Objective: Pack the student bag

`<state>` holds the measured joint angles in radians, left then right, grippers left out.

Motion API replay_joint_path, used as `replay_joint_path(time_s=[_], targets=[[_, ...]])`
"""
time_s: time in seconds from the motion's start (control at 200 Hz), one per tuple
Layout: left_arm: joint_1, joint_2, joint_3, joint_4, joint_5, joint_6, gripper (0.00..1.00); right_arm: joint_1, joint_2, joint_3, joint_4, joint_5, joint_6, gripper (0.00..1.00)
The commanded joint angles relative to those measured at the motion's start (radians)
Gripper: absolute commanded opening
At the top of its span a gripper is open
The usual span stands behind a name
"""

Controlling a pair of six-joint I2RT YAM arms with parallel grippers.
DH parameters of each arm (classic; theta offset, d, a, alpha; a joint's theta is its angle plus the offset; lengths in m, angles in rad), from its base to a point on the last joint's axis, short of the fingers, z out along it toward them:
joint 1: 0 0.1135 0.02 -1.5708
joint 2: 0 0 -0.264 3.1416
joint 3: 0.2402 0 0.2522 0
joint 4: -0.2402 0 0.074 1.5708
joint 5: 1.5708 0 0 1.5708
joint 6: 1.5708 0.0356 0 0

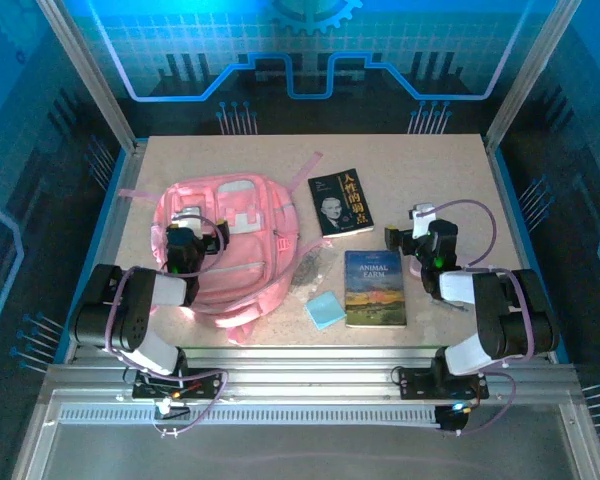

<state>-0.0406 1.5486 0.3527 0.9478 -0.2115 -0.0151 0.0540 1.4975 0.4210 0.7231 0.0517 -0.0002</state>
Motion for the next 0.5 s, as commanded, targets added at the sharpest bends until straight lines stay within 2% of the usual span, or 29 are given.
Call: replay_joint_path(time_s=[0.0,0.495], targets=[[0.002,0.005,0.021,0.001,0.027,0.02,0.99,0.005,0.007,0.015,0.024,0.01,-0.005,1.0],[0.016,0.004,0.026,-0.015,0.06,0.015,0.99,-0.002,0.007,0.018,0.019,-0.006,-0.001,1.0]])
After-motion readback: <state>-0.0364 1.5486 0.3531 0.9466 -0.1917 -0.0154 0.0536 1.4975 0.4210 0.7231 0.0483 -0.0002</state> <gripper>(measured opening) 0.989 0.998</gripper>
